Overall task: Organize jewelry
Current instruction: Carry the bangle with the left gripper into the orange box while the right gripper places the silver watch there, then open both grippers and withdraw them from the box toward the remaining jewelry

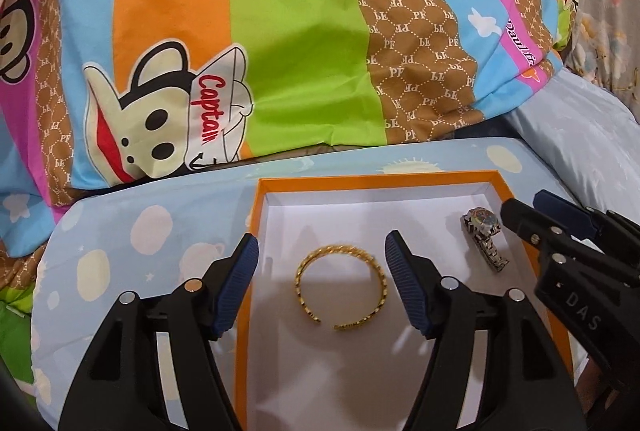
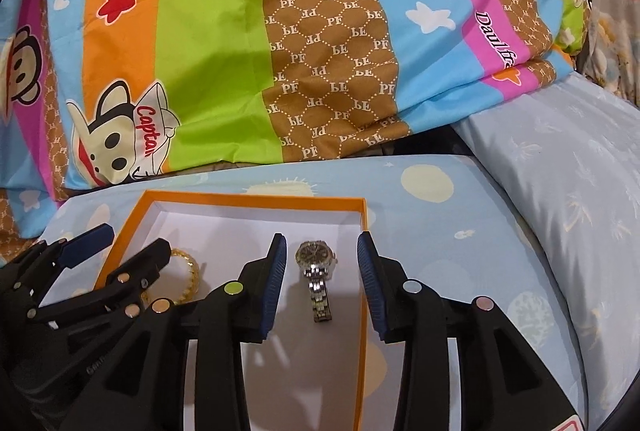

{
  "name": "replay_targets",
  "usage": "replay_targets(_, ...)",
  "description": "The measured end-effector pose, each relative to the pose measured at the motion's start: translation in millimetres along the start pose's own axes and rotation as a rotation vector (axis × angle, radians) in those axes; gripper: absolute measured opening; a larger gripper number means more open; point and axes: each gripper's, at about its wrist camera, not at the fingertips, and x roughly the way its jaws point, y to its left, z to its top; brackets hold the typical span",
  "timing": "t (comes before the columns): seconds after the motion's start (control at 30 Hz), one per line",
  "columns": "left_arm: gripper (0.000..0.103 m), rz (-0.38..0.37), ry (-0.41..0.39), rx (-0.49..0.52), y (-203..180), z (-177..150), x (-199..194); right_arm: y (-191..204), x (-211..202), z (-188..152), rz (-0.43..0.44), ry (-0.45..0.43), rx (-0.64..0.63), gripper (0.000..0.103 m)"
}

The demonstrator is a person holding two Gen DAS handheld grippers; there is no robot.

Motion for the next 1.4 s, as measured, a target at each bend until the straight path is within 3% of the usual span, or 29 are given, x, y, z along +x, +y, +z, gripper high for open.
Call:
replay_targets(0.33,0.064,0.022,-0.015,0.021,20.1,-48.7,-48.5,6.7,-51.9,-53.0,0.092,0.025,-0.042,0.033)
replay_targets(0.5,0.064,0.020,0.024,0.011,23.4,-70.2,-55.0,7.3,-57.4,-76.2,0.058,0.062,-0.062,0.033)
replay_targets(0.6,0.064,0.023,0.059,0.004,25.0,-81.5,-52.6,0.1,-59.3,-84.3,0.071,0.078,-0.039,0.023)
replay_targets(1.1,0.064,0.024,0.090,-0.018,22.1,-98.7,-65.1,-5.7,-75.3,-99.3,0.048,0.068,-0.038,0.022)
replay_targets(1.3,0.064,0.009,0.017,-0.078,37.8,-88.1,-105.8,-4.0,-122.6,-101.8,0.048,-0.033,-0.037,0.025)
replay_targets(1.4,0.071,0.020,-0.034,-0.083,47.9,-96.4,-139.7,-1.2,-148.8,-120.4,0.059,-0.050,-0.060,0.027)
